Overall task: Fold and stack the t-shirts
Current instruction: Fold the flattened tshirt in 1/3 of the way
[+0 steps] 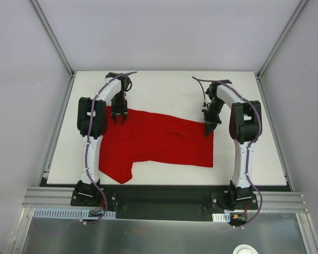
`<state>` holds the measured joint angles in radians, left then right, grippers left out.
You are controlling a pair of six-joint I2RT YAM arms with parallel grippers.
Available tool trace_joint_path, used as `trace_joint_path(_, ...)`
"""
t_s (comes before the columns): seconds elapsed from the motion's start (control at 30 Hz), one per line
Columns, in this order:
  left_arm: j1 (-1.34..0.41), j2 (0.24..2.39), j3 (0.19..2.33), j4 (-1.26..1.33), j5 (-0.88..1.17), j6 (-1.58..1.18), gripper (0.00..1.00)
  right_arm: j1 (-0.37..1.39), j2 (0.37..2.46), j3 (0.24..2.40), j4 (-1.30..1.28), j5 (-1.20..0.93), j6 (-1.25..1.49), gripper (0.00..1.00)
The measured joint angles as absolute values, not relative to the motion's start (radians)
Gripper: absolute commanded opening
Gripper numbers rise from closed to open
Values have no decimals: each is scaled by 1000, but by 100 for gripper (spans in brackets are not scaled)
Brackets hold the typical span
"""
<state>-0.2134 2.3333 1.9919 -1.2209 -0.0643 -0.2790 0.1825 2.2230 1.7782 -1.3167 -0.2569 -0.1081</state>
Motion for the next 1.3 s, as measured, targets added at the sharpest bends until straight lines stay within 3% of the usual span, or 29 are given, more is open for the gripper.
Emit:
trace_joint_path(0.57, -143, 2334, 2023, -1239, -83, -280, 34, 172, 2394, 2117, -1311, 128, -79, 1)
trace_joint_path(1.3, -143, 2336, 2028, -1238, -60, -280, 33, 237, 2357, 1987, -1317, 124, -80, 1)
